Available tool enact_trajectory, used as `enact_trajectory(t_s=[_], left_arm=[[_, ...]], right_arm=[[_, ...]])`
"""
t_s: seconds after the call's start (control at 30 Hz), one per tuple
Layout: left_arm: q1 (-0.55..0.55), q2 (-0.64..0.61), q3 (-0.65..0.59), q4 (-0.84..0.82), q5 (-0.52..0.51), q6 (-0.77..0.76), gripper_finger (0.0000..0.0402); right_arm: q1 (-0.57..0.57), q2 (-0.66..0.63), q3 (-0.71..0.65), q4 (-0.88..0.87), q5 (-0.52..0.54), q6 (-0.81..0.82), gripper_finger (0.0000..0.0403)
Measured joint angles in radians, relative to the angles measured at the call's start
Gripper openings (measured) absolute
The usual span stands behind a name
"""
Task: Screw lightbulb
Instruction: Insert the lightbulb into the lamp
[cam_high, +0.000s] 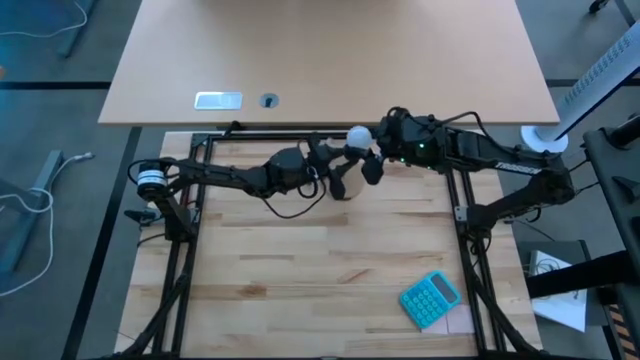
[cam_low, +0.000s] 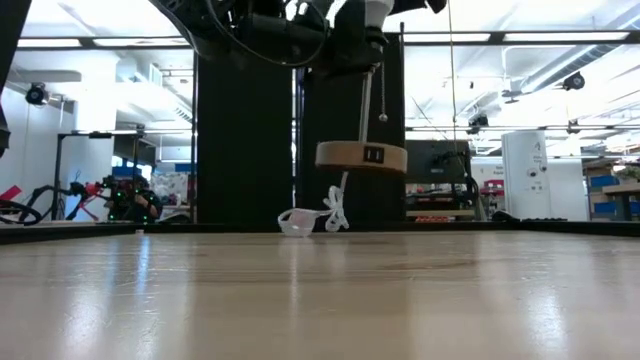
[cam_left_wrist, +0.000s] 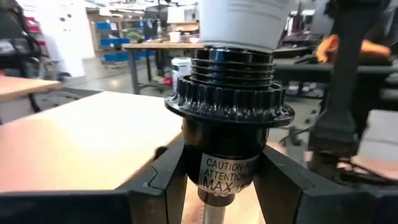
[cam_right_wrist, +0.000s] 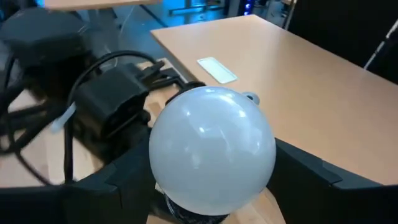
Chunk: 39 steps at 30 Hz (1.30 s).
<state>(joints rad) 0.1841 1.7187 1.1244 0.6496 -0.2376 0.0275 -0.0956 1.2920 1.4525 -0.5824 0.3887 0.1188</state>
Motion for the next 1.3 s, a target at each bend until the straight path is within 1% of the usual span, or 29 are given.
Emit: enact_trajectory(t_s=[0.1, 0.17, 0.23, 0.33, 0.43, 0.47, 0.53, 0.63, 0.73, 0.87, 0.93, 1.03, 1.1, 1.17, 1.2, 1.3], left_arm=[[-0.001, 0.007, 0.002, -0.017, -0.022, 0.052, 0.0141], [-0.004, 0.012, 0.002, -0.029, -0.071, 0.088, 0.0141], [-0.003, 0.012, 0.002, -0.051, -0.107, 0.120, 0.0141], [0.010, 0.012, -0.003, -0.077, -0.103, 0.118, 0.0141], [0.023, 0.009, -0.013, -0.063, -0.077, 0.109, 0.0141], [0.028, 0.005, -0.020, -0.063, -0.045, 0.097, 0.0141], [0.040, 0.003, -0.033, -0.046, 0.044, 0.052, 0.0141], [0.056, 0.002, -0.060, -0.018, 0.219, 0.018, 0.0141], [0.059, 0.003, -0.067, -0.002, 0.374, 0.027, 0.0141], [0.059, 0.007, -0.066, 0.003, 0.603, 0.020, 0.0141], [0.057, 0.007, -0.065, -0.001, 0.664, 0.012, 0.0141], [0.047, 0.009, -0.065, 0.003, 0.683, 0.012, 0.0141], [0.045, 0.009, -0.065, 0.006, 0.719, 0.008, 0.0141], [0.040, 0.010, -0.065, 0.021, 0.768, 0.004, 0.0141], [0.036, 0.010, -0.065, 0.026, 0.798, 0.001, 0.0141], [0.021, 0.010, -0.057, 0.032, 0.905, -0.017, 0.0141]], right_arm=[[0.000, 0.029, 0.000, 0.006, 0.021, 0.039, 0.0255], [0.000, 0.052, 0.000, -0.003, 0.063, 0.091, 0.0254], [0.000, 0.066, 0.000, -0.007, 0.090, 0.101, 0.0257], [0.003, 0.071, -0.001, -0.010, 0.093, 0.109, 0.0282], [0.005, 0.065, -0.002, -0.021, 0.065, 0.127, 0.0322], [0.007, 0.060, -0.002, -0.024, 0.053, 0.127, 0.0336], [0.007, 0.041, 0.006, -0.042, -0.005, 0.123, 0.0358], [0.006, 0.003, 0.024, -0.093, -0.098, 0.097, 0.0380], [0.007, -0.032, 0.047, -0.180, -0.165, 0.088, 0.0389], [0.013, -0.081, 0.050, -0.214, -0.190, 0.055, 0.0391], [0.013, -0.095, 0.050, -0.211, -0.237, 0.004, 0.0391], [0.015, -0.102, 0.050, -0.174, -0.362, -0.072, 0.0391], [0.018, -0.098, 0.050, -0.151, -0.459, -0.111, 0.0391], [0.026, -0.095, 0.050, -0.129, -0.530, -0.148, 0.0391], [0.029, -0.091, 0.050, -0.117, -0.549, -0.167, 0.0391], [0.037, -0.079, 0.050, -0.077, -0.558, -0.208, 0.0391]])
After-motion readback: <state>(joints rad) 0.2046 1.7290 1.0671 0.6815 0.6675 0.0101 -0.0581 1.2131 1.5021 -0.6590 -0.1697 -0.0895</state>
